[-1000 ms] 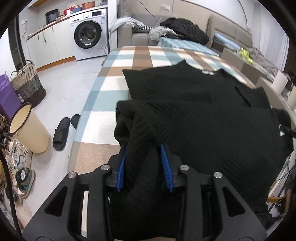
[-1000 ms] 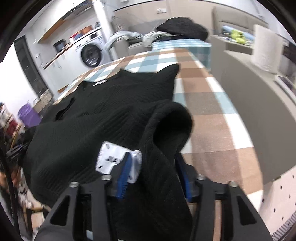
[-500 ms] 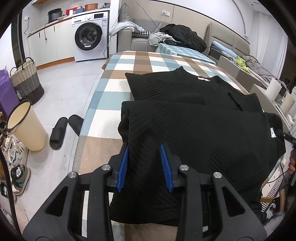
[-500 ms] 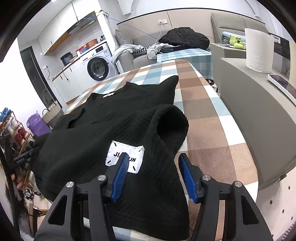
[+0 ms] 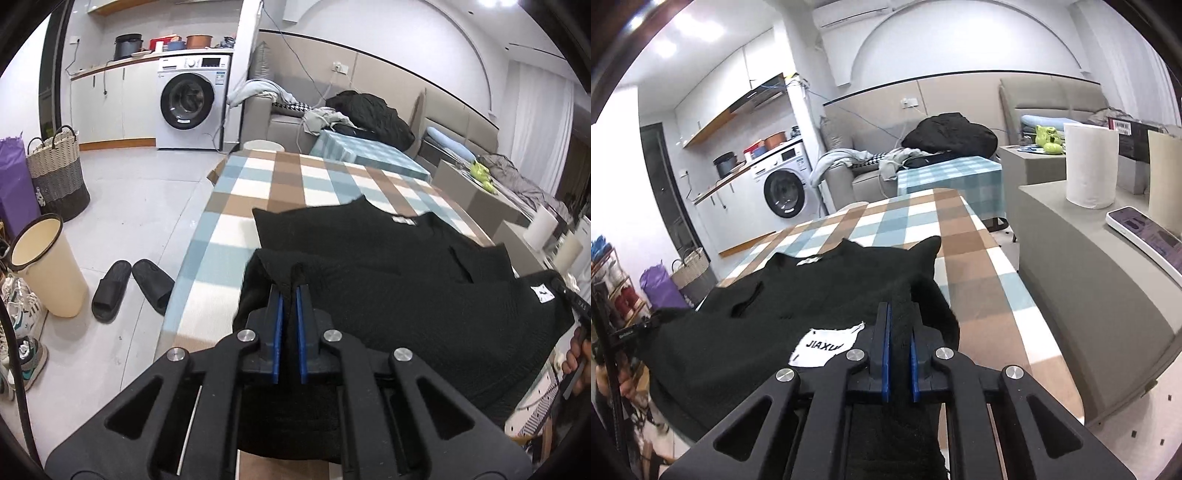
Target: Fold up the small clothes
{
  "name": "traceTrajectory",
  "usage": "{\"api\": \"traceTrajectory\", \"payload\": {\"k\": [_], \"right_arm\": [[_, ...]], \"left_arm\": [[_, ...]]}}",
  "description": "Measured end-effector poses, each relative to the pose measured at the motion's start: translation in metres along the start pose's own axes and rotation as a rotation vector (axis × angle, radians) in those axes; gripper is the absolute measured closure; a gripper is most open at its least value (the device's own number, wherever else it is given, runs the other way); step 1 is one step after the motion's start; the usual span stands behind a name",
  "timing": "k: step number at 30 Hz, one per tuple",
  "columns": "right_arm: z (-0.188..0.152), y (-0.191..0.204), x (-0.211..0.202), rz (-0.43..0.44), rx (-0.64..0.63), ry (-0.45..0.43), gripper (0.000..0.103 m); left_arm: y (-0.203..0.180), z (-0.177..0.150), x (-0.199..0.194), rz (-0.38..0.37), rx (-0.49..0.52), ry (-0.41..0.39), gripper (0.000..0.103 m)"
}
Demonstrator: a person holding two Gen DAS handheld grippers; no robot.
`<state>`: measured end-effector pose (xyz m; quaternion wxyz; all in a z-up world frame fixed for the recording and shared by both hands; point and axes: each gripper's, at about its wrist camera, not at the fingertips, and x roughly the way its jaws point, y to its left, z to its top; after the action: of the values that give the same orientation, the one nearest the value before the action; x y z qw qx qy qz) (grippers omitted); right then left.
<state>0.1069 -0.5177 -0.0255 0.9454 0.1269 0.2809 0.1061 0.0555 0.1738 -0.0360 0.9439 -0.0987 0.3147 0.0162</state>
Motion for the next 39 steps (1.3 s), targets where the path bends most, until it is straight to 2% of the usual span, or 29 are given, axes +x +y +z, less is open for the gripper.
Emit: {"api": "traceTrajectory", "payload": {"k": [2,4,8,9,11,12,13,14,16,18,21,28,34,39], "right_arm": [[0.004,-0.004,0.009,-0.02,0.011,0.004,0.095],[0.004,-0.01,0.024,-0.051,0.024,0.036,0.095],[-0.003,-0.022,0.043,-0.056,0.065,0.123,0.094],[-0.005,-0.026,0.046,-0.052,0.087,0.149,0.088],[-0.009,-0.032,0.047,-0.039,0.116,0.177,0.076],[-0.01,-0.038,0.044,-0.004,0.148,0.185,0.063],[-0.012,-0.042,0.041,0.021,0.174,0.188,0.056],[-0.014,-0.046,0.036,0.042,0.203,0.185,0.055],[-0.019,-0.056,0.026,0.079,0.24,0.195,0.054],[-0.026,-0.065,0.018,0.086,0.264,0.215,0.053],[-0.039,-0.076,0.01,0.177,0.326,0.241,0.053],[-0.043,-0.071,0.02,0.239,0.346,0.256,0.053],[-0.037,-0.048,0.001,0.311,0.258,0.215,0.053],[-0.032,-0.035,-0.008,0.334,0.224,0.198,0.053]], "left_arm": [[0.003,0.004,0.013,0.015,-0.007,0.018,0.099],[0.006,0.002,0.026,0.015,-0.022,0.048,0.099],[0.011,-0.007,0.042,0.008,-0.044,0.109,0.098],[0.012,-0.009,0.042,0.006,-0.051,0.113,0.097],[0.015,-0.012,0.038,0.005,-0.059,0.112,0.085],[0.017,-0.013,0.035,0.016,-0.063,0.11,0.079],[0.019,-0.014,0.031,0.026,-0.069,0.105,0.066],[0.022,-0.015,0.026,0.029,-0.077,0.095,0.056],[0.027,-0.019,0.018,0.027,-0.098,0.085,0.047],[0.031,-0.023,0.013,0.023,-0.11,0.093,0.046],[0.032,-0.03,0.008,0.023,-0.117,0.11,0.045],[0.023,-0.04,0.007,0.023,-0.084,0.142,0.045],[0.007,-0.048,0.004,0.025,0.005,0.202,0.045],[0.002,-0.05,0.0,0.02,0.018,0.189,0.045]]}}
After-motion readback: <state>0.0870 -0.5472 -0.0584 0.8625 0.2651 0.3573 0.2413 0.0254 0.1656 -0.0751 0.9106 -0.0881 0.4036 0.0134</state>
